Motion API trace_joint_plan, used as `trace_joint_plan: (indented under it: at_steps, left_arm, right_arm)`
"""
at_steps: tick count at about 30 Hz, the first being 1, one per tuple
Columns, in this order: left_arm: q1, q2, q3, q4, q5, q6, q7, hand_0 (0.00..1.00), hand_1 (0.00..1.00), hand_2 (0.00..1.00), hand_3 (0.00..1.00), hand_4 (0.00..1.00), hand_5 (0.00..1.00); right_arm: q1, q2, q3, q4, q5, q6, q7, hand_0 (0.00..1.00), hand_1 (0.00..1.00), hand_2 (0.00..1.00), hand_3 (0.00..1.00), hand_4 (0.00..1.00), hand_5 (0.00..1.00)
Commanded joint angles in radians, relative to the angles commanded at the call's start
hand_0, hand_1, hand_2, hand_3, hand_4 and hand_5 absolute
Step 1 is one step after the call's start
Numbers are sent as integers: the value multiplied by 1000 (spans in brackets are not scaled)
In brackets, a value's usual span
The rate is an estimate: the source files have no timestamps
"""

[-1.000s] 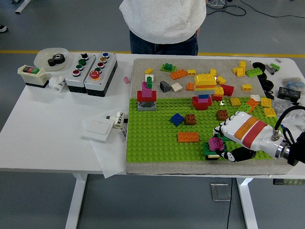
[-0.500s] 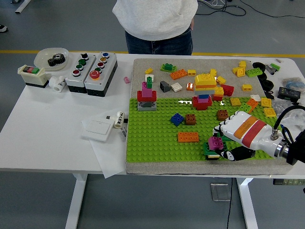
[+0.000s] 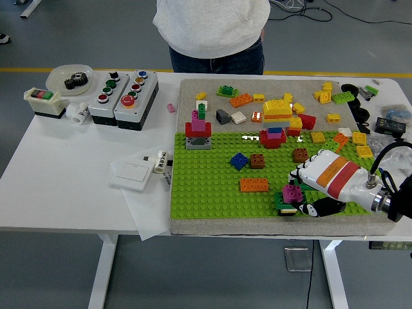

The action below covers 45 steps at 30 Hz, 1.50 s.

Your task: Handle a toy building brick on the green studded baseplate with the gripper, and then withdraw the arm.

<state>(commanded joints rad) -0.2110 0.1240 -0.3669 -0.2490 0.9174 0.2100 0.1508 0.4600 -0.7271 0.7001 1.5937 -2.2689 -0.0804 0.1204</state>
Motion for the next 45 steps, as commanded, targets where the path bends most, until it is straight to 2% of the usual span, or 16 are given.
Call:
trace_joint_plan:
  at_steps: [28, 34, 35, 45]
  left_arm:
    - [-4, 1, 2, -1, 1, 0, 1, 748, 749, 740, 609, 659, 627]
    - [-4, 1, 2, -1, 1, 0, 1, 749, 748, 738, 609, 658, 626]
    - [-4, 1, 2, -1, 0, 1, 0, 750, 749, 740, 608, 659, 627]
    - [-4, 1, 0, -1, 6, 0, 1, 749, 749, 741, 608, 659, 627]
  right_arm:
    - [10, -2, -11, -11, 0, -6, 14, 266, 434, 518, 511, 707, 471]
    - [10, -3, -9, -11, 0, -8, 16, 268, 439, 537, 513, 709, 463]
    - [10, -4, -8, -11, 0, -10, 16, 276, 451, 574, 518, 718, 458]
    - [9, -3, -7, -16, 0, -10, 21, 288, 468, 585, 519, 721, 454]
